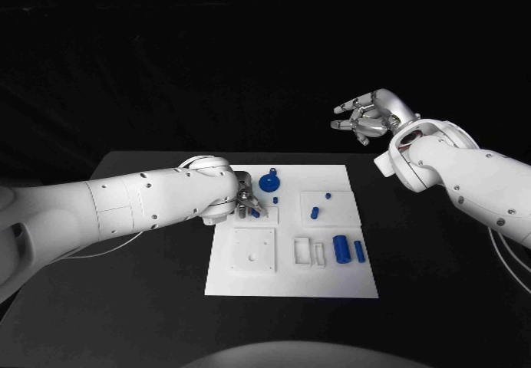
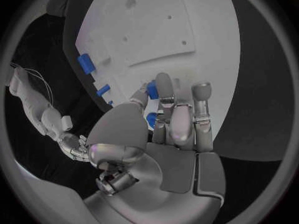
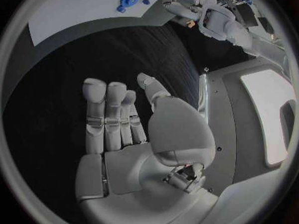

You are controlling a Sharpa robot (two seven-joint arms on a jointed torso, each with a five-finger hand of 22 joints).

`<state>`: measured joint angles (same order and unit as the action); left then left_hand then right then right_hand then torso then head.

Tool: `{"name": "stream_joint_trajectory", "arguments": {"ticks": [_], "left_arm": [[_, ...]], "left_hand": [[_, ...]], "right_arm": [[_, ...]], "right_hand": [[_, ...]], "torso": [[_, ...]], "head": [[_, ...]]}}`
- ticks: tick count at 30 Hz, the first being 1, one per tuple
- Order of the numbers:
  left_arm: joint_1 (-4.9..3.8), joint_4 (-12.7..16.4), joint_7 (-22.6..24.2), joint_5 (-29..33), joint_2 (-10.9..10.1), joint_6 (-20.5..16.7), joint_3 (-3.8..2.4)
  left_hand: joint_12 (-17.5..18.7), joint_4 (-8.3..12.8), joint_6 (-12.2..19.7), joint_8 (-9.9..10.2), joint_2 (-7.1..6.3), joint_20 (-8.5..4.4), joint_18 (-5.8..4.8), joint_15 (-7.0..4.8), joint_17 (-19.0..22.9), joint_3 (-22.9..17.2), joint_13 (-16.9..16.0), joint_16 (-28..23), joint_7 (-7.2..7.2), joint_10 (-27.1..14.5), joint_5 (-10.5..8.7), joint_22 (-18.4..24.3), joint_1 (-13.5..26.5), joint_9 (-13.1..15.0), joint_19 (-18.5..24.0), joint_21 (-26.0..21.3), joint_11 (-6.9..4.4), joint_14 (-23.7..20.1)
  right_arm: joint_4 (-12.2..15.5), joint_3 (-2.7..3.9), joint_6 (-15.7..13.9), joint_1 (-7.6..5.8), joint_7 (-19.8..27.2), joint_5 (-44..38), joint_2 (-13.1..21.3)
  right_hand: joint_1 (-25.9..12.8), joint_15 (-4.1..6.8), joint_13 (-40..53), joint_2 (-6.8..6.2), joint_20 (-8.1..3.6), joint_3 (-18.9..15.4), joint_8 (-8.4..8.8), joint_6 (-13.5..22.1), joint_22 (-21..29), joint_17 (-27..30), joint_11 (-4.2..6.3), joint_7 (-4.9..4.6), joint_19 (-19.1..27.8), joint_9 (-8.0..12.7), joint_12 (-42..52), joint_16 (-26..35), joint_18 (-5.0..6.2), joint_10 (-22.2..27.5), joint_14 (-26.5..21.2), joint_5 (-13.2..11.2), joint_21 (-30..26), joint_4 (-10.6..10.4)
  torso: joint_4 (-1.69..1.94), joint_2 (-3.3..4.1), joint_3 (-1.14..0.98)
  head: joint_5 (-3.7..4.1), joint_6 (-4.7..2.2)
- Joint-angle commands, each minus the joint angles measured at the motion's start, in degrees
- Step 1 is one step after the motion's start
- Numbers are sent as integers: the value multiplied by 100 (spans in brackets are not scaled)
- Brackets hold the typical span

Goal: Assemble the parts on the task board

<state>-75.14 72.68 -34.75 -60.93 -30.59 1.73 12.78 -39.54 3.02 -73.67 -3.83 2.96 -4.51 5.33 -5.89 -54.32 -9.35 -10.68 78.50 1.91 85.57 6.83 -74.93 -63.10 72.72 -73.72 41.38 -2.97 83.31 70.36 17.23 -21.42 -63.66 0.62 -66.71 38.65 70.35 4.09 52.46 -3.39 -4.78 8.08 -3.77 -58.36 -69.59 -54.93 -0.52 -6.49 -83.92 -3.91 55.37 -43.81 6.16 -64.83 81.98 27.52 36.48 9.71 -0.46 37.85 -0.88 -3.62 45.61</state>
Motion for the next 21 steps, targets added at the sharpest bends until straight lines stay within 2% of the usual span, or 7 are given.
{"name": "stream_joint_trajectory", "arguments": {"ticks": [1, 5, 11, 14, 21], "left_arm": [[141, -4, -173, -54, 52, 251, 92], [143, -16, -172, -56, 59, 231, 92], [145, -26, -169, -58, 59, 213, 92], [146, -26, -165, -59, 59, 209, 92], [148, -30, -157, -85, 71, 202, 92]], "left_hand": [[-6, -5, -583, -19, 216, -38, -96, -24, 4, 46, 4, -31, -539, 128, 21, -170, -273, 13, -2, -32, -185, -10], [-6, -99, -585, -17, 178, -50, -104, -25, 19, 89, 6, -37, -544, 126, 32, -170, -230, 24, -4, -34, -184, -11], [-5, -186, -582, -16, 131, -63, -115, -26, 32, 130, 7, -41, -542, 128, 74, -169, -161, 23, -7, -35, -181, -12], [-5, -199, -579, -15, 87, -71, -121, -29, 38, 137, 8, -43, -544, 128, 192, -170, -144, 19, -9, -35, -181, -13], [-2, -224, -579, -15, -3, -84, -134, -31, 51, 139, 11, -45, -547, 128, 304, -168, -86, 6, -10, -44, -181, -15]], "right_arm": [[14, 3, 58, 12, 35, -50, 3], [19, 3, 54, 19, 37, -50, 4], [19, 3, 47, 22, 34, -50, 0], [19, 3, 42, 23, 32, -50, -2], [20, 3, 39, 27, 24, -52, -4]], "right_hand": [[-52, -3, 1, 3, -33, 8, 21, -21, 9, -5, 45, -4, -291, 9, 9, 24, 119, -8, 37, 16, 35, -23], [-50, -3, 1, 4, -33, 8, 21, -21, 10, -5, 45, -4, -291, 9, 10, 25, 119, -8, 38, 16, 34, -23], [-50, -3, 1, 4, -33, 8, 21, -21, 10, -5, 45, -4, -291, 9, 10, 25, 119, -8, 38, 16, 34, -23], [-50, -3, 1, 4, -33, 8, 21, -21, 10, -5, 45, -4, -291, 9, 10, 25, 119, -8, 38, 16, 34, -23], [-57, -3, -3, -4, -33, 10, 21, -21, 13, -5, 44, -4, -289, 9, 6, 28, 117, -9, 37, 20, 39, -24]], "torso": [[2, 2, 0], [-5, -2, -9], [-4, -1, -8], [-6, 1, -4], [4, 3, -1]], "head": [[42, -14], [22, -16], [26, -3], [21, -7], [26, -17]]}}
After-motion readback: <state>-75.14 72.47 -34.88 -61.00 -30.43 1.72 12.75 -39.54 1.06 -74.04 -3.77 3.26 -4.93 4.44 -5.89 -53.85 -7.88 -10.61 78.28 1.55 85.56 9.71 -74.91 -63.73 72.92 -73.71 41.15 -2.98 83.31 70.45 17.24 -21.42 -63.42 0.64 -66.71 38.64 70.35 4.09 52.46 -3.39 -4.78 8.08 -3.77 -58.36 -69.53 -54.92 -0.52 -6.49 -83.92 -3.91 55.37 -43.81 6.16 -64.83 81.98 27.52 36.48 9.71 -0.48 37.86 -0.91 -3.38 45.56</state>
